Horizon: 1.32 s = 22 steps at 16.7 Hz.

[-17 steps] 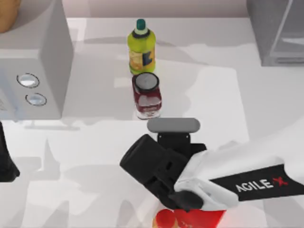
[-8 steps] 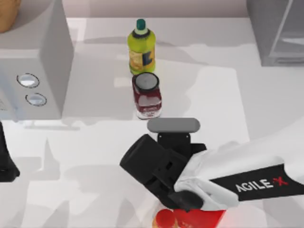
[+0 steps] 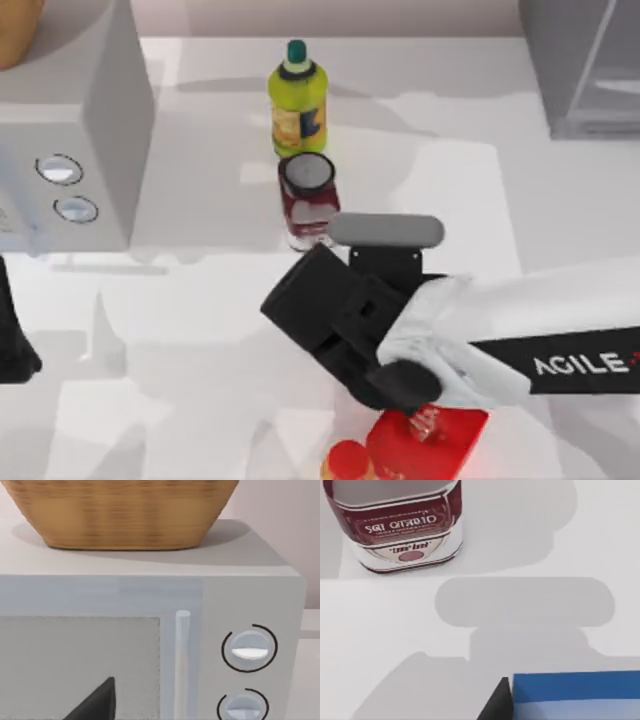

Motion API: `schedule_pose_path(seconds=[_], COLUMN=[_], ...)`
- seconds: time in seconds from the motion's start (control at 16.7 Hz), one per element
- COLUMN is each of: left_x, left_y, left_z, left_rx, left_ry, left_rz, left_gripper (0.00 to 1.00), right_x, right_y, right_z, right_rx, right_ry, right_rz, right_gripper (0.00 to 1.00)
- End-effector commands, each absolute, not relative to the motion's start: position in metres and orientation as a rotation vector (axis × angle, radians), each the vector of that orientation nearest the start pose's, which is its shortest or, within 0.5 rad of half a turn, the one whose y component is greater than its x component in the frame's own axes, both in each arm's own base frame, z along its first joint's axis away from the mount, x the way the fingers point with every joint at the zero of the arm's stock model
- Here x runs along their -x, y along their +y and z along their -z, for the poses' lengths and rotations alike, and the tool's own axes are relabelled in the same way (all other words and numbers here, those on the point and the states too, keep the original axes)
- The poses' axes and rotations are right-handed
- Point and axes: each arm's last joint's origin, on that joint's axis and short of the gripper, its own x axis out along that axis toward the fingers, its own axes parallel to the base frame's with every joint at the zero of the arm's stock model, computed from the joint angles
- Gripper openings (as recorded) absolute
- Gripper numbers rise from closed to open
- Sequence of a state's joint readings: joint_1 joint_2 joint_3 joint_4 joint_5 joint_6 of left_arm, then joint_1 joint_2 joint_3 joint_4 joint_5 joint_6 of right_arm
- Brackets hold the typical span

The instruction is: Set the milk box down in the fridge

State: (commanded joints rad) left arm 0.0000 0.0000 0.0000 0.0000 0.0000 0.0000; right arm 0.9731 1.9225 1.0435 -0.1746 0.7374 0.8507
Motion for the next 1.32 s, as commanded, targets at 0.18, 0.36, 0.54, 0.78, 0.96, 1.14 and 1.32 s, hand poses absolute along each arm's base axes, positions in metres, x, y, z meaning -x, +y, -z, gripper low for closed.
schedule_pose_path(seconds=[0.18, 0.36, 0.54, 0.78, 0.96, 1.14, 1.32], left_x=[-0.106, -0.106, -0.106, -0.106, -0.106, -0.106, -0.106], left_y=[-0.001, -0.001, -0.001, -0.001, -0.001, -0.001, -0.001], left_z=[-0.16, -0.16, -0.16, -0.16, -0.16, -0.16, -0.16], left_rx=[0.0, 0.0, 0.0, 0.0, 0.0, 0.0, 0.0], left_ry=[0.0, 0.0, 0.0, 0.0, 0.0, 0.0, 0.0], left_rz=[0.0, 0.0, 0.0, 0.0, 0.0, 0.0, 0.0], left_gripper=[1.0, 1.0, 1.0, 1.0, 1.0, 1.0, 1.0], right_x=[-0.218, -0.213, -0.212, -0.212, -0.215, -0.218, -0.222], right_y=[0.289, 0.294, 0.299, 0.3, 0.298, 0.281, 0.235], right_z=[-0.162, -0.19, -0.225, -0.23, -0.232, -0.253, -0.276], right_rx=[-0.003, 0.043, 0.005, -0.006, -0.026, -0.115, -0.208], right_ry=[0.71, 0.74, 0.707, 0.699, 0.695, 0.673, 0.619], right_rz=[0.075, 0.047, 0.013, 0.01, 0.01, -0.051, -0.091], right_gripper=[0.0, 0.0, 0.0, 0.0, 0.0, 0.0, 0.0])
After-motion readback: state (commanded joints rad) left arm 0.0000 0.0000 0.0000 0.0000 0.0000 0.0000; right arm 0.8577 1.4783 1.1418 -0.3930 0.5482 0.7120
